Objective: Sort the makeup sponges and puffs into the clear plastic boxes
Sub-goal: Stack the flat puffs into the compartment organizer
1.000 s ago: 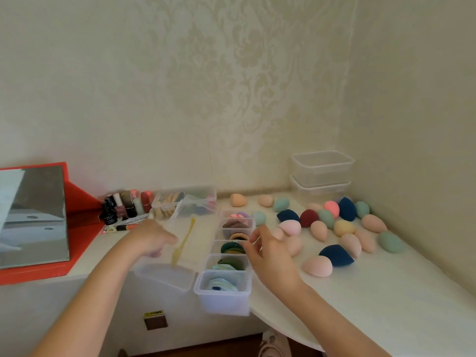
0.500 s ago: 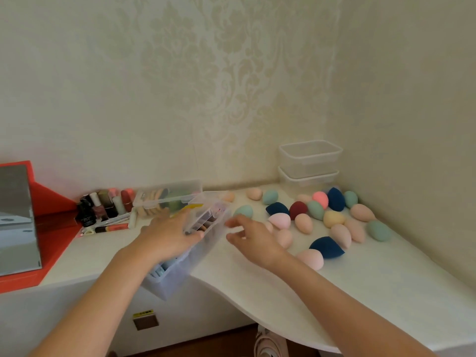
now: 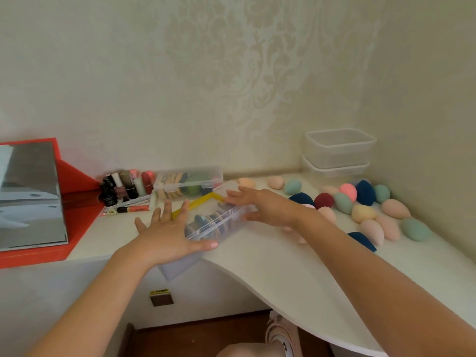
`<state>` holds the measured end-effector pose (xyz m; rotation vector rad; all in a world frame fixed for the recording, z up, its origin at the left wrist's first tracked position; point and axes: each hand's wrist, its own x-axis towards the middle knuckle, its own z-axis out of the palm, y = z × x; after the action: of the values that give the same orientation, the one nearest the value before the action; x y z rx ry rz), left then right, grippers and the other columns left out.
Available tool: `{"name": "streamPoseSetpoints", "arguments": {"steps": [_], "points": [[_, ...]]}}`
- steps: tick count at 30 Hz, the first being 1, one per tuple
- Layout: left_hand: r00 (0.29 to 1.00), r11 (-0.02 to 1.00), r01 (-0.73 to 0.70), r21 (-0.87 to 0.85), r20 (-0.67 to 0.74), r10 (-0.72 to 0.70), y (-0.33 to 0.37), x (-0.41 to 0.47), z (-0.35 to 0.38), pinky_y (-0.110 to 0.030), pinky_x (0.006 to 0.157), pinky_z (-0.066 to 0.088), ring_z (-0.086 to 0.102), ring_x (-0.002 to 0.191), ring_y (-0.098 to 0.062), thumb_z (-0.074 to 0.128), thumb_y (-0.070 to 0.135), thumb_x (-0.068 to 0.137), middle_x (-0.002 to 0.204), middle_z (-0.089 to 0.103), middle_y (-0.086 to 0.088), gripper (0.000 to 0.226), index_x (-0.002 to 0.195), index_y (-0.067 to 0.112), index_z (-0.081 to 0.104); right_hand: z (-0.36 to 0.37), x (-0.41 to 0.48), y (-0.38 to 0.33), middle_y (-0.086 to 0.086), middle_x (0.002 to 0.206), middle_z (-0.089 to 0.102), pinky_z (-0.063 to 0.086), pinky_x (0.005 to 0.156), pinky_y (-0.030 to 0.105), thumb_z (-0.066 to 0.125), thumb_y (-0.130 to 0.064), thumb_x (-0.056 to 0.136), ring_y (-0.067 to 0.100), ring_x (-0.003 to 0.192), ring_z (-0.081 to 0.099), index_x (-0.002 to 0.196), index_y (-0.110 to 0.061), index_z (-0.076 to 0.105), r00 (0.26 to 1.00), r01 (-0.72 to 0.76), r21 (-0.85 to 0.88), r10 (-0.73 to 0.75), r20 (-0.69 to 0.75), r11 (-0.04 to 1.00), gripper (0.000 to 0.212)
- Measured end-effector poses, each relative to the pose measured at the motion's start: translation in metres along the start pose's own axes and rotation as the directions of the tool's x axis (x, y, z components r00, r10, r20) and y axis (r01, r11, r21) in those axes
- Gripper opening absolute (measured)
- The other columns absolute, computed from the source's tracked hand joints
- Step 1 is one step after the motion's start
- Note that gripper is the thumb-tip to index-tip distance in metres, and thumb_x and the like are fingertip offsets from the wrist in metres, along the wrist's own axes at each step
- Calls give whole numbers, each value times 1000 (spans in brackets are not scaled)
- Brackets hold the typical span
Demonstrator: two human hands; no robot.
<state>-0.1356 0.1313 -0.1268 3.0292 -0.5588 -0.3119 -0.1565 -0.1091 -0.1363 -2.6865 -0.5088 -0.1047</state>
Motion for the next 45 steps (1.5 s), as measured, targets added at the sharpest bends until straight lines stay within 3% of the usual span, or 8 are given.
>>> {"name": "streamPoseSetpoints", "arguments": {"steps": [5,17,21,25,30,34,41,45], "points": [[999,998,-29,63,33,27,-9,-6,-7,-50,110,19,11,143,-30,55,76,71,158,1,-2,113,147,34,-18,-3,2,12,-4,143,46,27,115,28,64,-3,86,11,139,34,133,-25,53,997,29,58,-25,-77,998,53],[996,997,13,71,-91,-7,-5,-7,0,-41,99,29,29,128,-28,53,61,80,140,29,-11,99,148,35,-13,10,11,13,-8,135,55,36,109,24,73,-16,81,7,130,45,126,-23,61,976,47,44,-36,-217,998,47],[985,997,80,23,-155,-76,0,-11,5,-41,100,30,30,128,-27,53,64,78,140,29,-10,100,148,34,-12,-7,12,14,-17,126,57,31,95,0,67,-21,88,-4,116,50,128,-24,59,983,-27,234,68,-168,972,41],[940,980,186,-64,-278,-197,5,-15,22,-41,101,30,29,128,-27,47,69,79,140,25,-10,101,146,32,-19,-26,38,29,-2,124,64,37,96,18,52,-17,95,13,117,56,119,-18,65,850,-175,283,290,-440,943,27],[923,976,196,-90,-320,-215,3,-15,28,-42,104,28,27,130,-26,45,71,79,143,22,-11,102,145,31,-22,-14,77,52,12,143,39,31,106,45,57,-52,86,34,132,36,145,-24,31,836,-548,-173,544,-74,818,70],[921,983,136,-121,-351,-171,0,-14,29,-42,106,26,24,133,-26,47,71,78,144,19,-10,103,145,33,-21,1,95,58,9,140,39,17,108,61,46,-42,91,36,135,31,141,-35,33,821,-558,-251,571,-23,791,53],[914,963,20,-269,-385,-126,-9,-8,23,-41,108,21,26,131,-21,61,65,73,141,26,-3,105,146,40,-9,-18,90,97,9,118,52,32,103,56,42,-58,80,31,109,48,94,-34,44,702,-710,10,708,-75,704,29],[895,891,-159,-425,-443,-51,-7,-5,7,-41,108,21,29,127,-18,72,57,68,136,30,2,105,146,44,3,-32,70,100,7,119,53,36,80,33,40,-41,97,23,96,47,118,-15,41,709,-704,94,705,30,704,33]]}}
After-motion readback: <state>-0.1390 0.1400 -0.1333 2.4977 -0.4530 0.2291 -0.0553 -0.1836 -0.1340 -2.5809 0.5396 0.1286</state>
